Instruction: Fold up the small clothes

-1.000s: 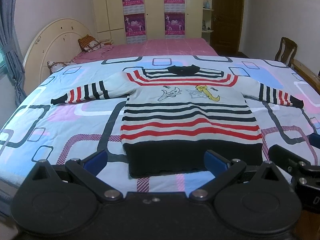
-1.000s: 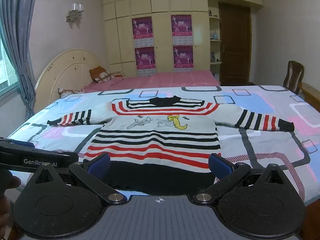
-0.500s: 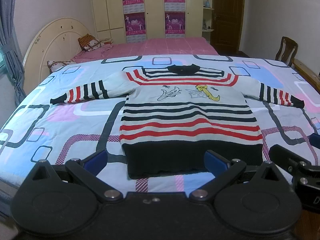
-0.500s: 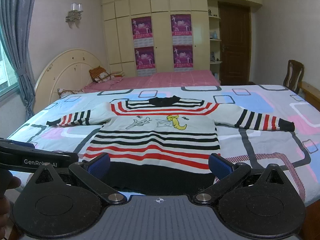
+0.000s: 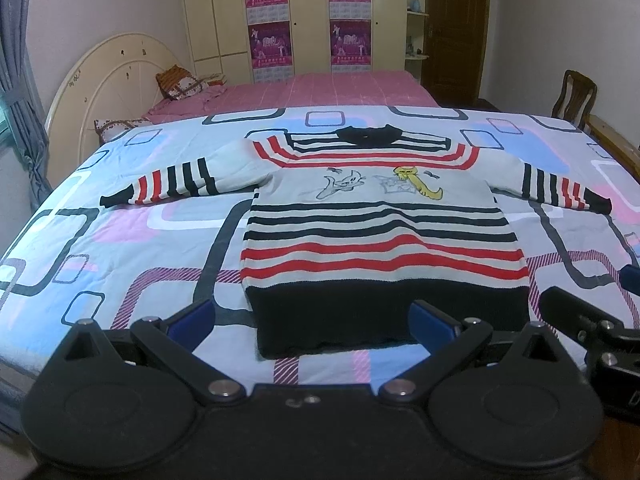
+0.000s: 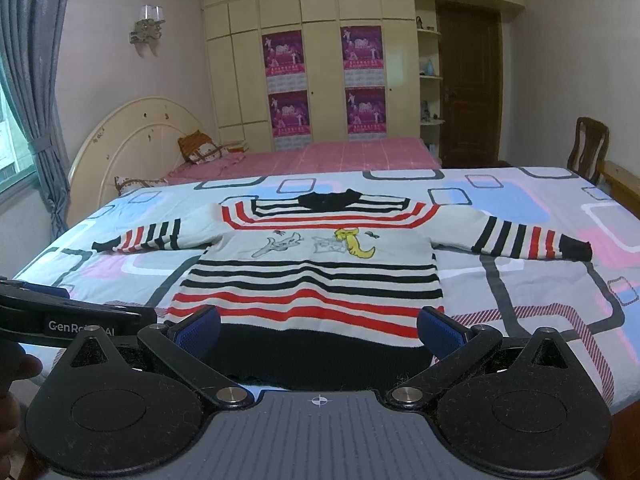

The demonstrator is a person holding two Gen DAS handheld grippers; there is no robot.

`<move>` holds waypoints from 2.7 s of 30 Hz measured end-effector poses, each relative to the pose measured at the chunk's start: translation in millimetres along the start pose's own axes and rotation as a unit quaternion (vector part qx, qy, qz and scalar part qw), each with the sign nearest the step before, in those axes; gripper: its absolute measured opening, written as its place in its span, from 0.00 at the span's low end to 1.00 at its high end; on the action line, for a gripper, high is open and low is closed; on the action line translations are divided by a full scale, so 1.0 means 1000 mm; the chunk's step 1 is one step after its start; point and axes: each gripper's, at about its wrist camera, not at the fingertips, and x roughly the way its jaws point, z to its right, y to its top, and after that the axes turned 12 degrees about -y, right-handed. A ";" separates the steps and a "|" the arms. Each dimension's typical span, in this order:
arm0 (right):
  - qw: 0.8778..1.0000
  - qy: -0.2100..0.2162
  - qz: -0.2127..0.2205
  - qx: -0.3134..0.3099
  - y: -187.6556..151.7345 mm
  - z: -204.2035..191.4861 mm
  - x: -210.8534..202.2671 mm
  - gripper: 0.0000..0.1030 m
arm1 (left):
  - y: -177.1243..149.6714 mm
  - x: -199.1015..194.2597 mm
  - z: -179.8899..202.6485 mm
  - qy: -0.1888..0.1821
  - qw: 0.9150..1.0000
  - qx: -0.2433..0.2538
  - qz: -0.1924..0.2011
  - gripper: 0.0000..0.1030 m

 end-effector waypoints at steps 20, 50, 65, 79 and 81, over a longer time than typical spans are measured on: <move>1.000 -0.004 -0.011 0.006 0.002 -0.003 0.015 1.00 | 0.007 0.018 -0.003 0.006 1.000 -0.003 -0.012 1.00; 0.996 -0.070 -0.035 0.043 0.042 -0.004 0.128 1.00 | 0.082 0.129 -0.053 -0.003 0.999 0.013 -0.038 1.00; 0.983 -0.162 -0.045 0.068 0.070 0.019 0.187 1.00 | 0.132 0.205 -0.067 -0.035 0.998 0.014 -0.056 1.00; 0.980 -0.176 -0.059 0.077 0.077 0.162 0.262 1.00 | 0.158 0.277 0.008 -0.010 0.998 -0.023 -0.053 1.00; 0.978 -0.183 -0.065 0.076 0.077 0.183 0.273 1.00 | 0.161 0.290 0.023 -0.013 0.998 -0.028 -0.058 0.99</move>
